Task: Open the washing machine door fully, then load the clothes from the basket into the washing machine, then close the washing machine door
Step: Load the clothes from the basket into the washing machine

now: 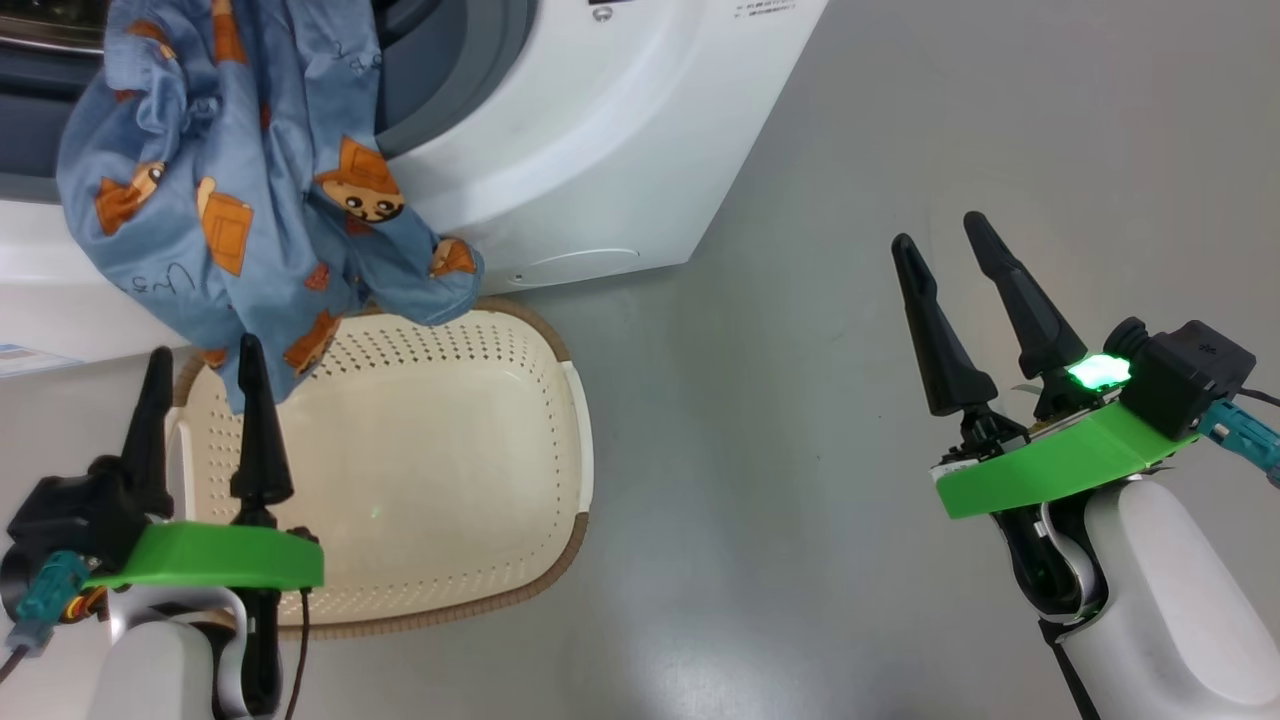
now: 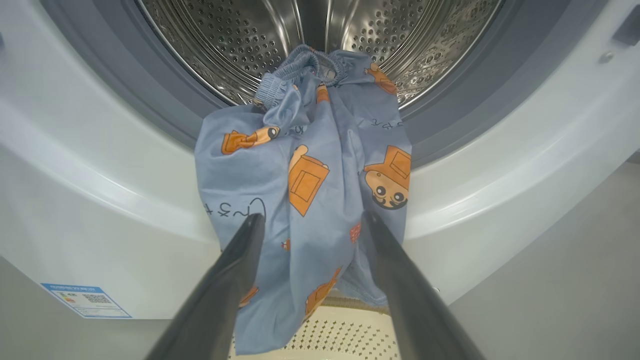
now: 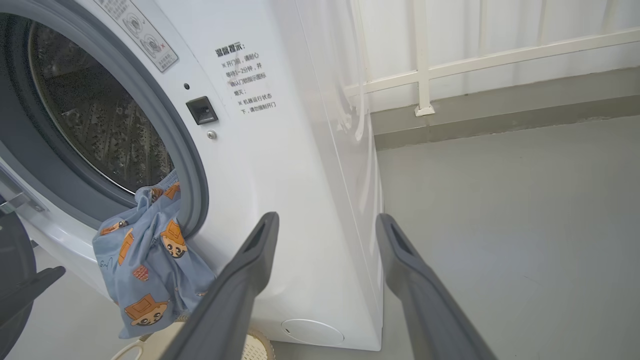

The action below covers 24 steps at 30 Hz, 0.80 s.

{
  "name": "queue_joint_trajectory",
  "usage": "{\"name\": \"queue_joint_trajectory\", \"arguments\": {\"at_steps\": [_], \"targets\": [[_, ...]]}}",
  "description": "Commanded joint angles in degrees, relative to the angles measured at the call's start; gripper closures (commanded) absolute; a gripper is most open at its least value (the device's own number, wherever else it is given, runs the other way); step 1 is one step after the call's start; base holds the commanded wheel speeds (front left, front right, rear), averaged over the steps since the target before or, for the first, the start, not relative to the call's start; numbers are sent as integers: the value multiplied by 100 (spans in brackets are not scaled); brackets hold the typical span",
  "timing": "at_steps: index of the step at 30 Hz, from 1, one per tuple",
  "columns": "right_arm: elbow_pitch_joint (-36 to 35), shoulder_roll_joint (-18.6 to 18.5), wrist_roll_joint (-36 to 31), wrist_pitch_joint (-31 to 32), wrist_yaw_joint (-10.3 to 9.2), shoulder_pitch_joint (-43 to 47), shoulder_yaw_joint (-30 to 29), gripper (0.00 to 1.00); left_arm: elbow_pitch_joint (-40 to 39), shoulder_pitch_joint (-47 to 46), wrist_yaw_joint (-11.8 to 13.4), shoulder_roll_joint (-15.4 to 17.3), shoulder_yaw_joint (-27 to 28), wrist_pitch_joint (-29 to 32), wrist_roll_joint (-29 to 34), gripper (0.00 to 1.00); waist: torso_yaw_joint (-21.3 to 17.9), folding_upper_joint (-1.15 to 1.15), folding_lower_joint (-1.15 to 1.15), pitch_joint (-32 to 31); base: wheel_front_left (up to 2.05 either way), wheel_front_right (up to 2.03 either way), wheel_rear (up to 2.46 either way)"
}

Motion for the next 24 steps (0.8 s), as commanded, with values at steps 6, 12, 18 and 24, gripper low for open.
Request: {"name": "queue_joint_trajectory", "arguments": {"at_steps": [6, 12, 18, 24], "targets": [[-134, -35, 75, -27, 9, 184, 107, 0, 43, 64, -71, 33, 254, -31, 101, 0, -7, 0, 0, 51, 0, 0, 0], [-128, 6, 64, -27, 9, 159, 103, 0, 344, -8, -112, 38, 212, -31, 170, 0, -32, 0, 0, 90, 0, 0, 0], [-132, 36, 58, -27, 9, 132, 94, 0, 1115, -407, -163, 160, 31, -31, 119, 0, -57, 0, 0, 123, 0, 0, 0], [-144, 50, 58, -27, 9, 94, 117, 0, 2011, -1078, -198, 370, -165, 31, -24, 0, -104, 0, 0, 188, 0, 0, 0]]}}
